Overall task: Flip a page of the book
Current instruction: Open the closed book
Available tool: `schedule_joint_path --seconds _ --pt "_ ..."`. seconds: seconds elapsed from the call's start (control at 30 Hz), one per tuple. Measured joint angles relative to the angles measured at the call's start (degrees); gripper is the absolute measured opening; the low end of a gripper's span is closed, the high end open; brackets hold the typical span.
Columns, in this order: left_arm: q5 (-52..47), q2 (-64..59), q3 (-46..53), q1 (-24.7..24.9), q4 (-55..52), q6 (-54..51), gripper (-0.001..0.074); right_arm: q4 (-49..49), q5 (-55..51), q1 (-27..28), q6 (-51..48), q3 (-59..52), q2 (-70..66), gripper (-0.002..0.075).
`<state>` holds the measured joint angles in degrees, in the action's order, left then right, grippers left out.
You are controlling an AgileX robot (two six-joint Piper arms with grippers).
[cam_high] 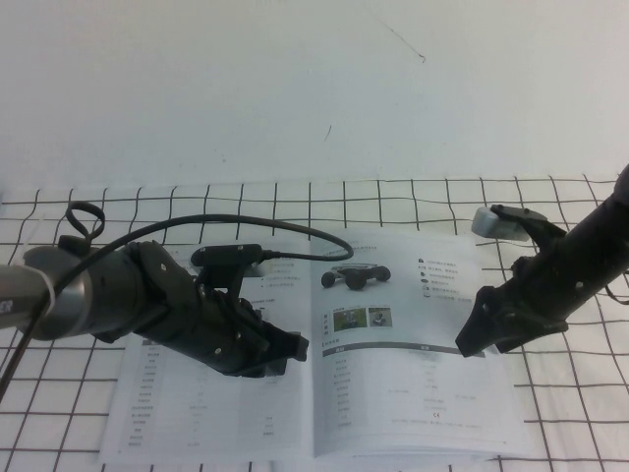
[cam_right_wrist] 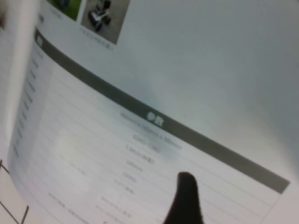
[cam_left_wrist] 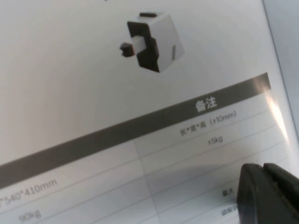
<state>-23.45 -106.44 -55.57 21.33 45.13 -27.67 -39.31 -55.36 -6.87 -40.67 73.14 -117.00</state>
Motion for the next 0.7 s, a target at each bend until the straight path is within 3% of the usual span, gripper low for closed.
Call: schedule_joint_path --seconds 0.27,0.7 --pt "-0.1 0.0 0.0 0.0 0.0 0.0 -0.0003 -0.5 4.4 -1.7 1.5 0.0 -0.5 0.0536" --pt "-0.1 0.0 0.0 -0.1 1.2 0.2 -0.0004 4.0 1.9 -1.7 5.8 0.1 -0.5 0.0533"
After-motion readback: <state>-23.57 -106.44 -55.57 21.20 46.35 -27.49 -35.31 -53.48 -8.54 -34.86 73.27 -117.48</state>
